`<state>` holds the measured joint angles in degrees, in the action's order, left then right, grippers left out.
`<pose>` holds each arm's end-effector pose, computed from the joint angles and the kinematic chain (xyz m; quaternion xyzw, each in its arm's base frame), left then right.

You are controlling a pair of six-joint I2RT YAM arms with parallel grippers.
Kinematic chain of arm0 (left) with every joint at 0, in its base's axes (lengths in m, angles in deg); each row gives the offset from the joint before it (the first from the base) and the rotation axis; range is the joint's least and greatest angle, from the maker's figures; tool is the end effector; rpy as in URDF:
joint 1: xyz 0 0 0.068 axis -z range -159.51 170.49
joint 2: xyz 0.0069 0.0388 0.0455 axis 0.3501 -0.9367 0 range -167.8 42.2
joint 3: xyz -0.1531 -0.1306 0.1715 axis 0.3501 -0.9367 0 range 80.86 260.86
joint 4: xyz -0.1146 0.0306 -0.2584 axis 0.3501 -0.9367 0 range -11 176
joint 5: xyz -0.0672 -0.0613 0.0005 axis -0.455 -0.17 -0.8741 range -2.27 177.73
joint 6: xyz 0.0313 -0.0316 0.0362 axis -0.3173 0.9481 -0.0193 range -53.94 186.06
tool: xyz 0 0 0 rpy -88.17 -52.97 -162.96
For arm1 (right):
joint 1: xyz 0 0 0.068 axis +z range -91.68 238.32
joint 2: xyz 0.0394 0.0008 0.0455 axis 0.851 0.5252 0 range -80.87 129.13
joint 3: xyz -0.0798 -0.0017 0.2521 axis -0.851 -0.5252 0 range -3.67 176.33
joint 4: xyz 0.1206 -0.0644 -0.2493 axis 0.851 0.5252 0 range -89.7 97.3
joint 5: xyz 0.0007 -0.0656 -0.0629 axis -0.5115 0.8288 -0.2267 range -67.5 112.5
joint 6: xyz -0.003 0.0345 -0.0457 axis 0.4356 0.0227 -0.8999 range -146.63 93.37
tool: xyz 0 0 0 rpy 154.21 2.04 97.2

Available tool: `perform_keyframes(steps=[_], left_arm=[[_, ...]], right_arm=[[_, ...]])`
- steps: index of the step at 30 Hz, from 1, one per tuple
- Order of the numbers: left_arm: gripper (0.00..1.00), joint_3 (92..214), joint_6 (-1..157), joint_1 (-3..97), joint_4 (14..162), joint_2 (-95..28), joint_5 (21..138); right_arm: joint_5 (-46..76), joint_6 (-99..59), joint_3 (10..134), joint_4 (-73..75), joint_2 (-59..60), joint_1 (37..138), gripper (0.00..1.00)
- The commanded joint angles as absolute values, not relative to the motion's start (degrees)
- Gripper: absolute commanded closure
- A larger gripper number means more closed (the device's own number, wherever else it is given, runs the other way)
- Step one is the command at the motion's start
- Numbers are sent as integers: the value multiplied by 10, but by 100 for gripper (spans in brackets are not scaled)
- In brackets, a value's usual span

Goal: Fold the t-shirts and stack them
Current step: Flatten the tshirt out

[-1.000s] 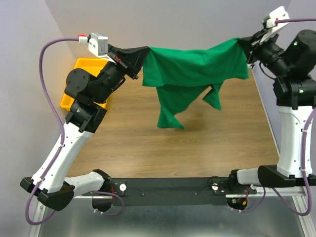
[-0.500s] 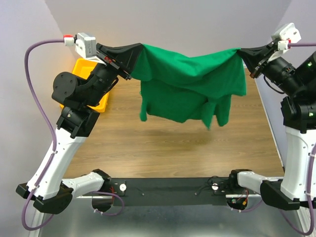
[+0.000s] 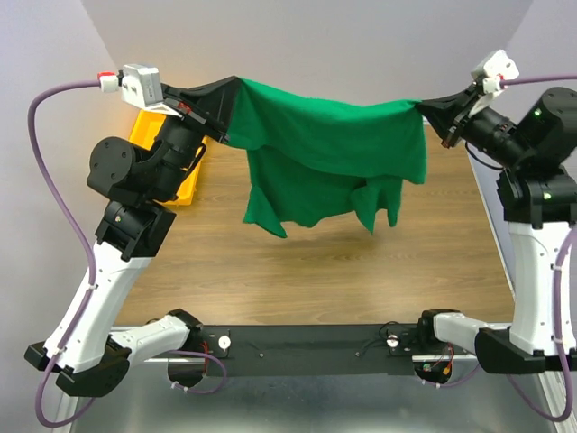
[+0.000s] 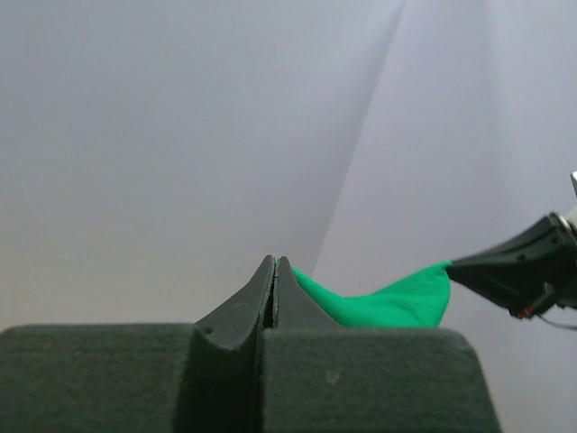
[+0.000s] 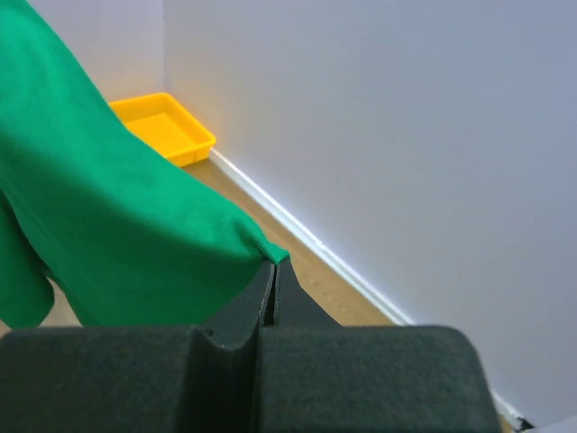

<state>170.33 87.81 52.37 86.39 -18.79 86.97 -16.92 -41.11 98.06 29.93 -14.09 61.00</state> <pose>0.1736 -0.1085 0.5733 0.0505 0.5061 -0.3914 0.7669 0.2092 0.0357 0.5613 -0.3411 0.5898 0.1544 0.7155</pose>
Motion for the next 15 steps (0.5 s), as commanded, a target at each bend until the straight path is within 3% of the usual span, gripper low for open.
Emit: perform_keyframes(steps=[1, 6, 12, 15], left_arm=[[100, 1702, 879, 520, 863, -186, 971], [100, 1843, 892, 466, 839, -320, 905], [100, 2145, 940, 372, 841, -492, 759], [100, 2222, 958, 360, 849, -517, 691]], right_arm=[[-180, -393, 963, 287, -112, 610, 99], [-132, -374, 1098, 288, 29, 610, 99], [-90, -317, 1497, 288, 263, 610, 99], [-103, -320, 1472, 276, 238, 610, 100]])
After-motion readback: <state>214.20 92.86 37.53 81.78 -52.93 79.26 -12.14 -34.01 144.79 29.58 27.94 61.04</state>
